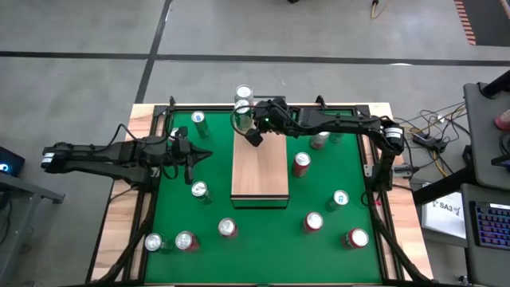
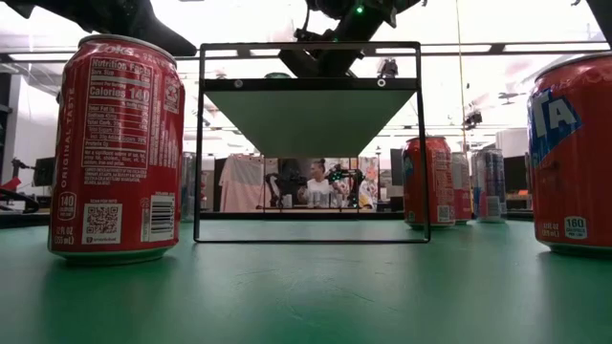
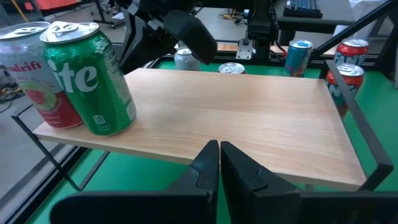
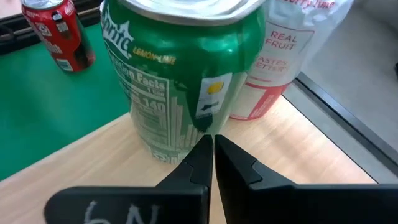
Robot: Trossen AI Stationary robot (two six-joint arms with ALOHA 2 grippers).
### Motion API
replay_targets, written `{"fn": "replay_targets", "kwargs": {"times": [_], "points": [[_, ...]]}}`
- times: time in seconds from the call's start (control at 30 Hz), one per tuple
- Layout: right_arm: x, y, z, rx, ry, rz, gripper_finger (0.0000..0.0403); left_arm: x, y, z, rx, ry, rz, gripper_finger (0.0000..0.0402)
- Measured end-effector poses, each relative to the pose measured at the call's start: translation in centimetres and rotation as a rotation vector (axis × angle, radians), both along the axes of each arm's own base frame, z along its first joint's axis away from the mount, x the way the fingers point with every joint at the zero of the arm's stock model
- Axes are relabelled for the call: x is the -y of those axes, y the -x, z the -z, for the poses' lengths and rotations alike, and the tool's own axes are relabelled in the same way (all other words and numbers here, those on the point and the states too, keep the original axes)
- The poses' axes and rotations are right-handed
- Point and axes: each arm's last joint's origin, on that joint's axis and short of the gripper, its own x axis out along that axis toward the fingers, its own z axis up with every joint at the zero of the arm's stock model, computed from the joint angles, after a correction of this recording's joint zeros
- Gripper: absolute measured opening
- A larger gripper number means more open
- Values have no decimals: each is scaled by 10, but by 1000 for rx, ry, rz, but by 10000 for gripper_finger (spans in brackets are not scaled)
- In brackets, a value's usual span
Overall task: Place canned beverage on shelf
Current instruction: Put the green can on the shelf
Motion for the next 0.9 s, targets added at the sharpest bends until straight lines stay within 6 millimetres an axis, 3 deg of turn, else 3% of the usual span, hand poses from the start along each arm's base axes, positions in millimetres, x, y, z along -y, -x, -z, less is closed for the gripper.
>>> {"fn": "replay_targets", "kwargs": {"times": [0.33, 0.57, 0.9], "points": [[-17, 6, -15, 20, 9, -31, 9, 0, -12, 3, 47, -21, 2, 0], [-30, 9, -23, 23, 22, -72, 9, -4, -32, 2, 71, -195, -72, 0], [-39, 12, -30, 26, 44, -110, 9, -39, -54, 11, 13, -309, -273, 0]]}}
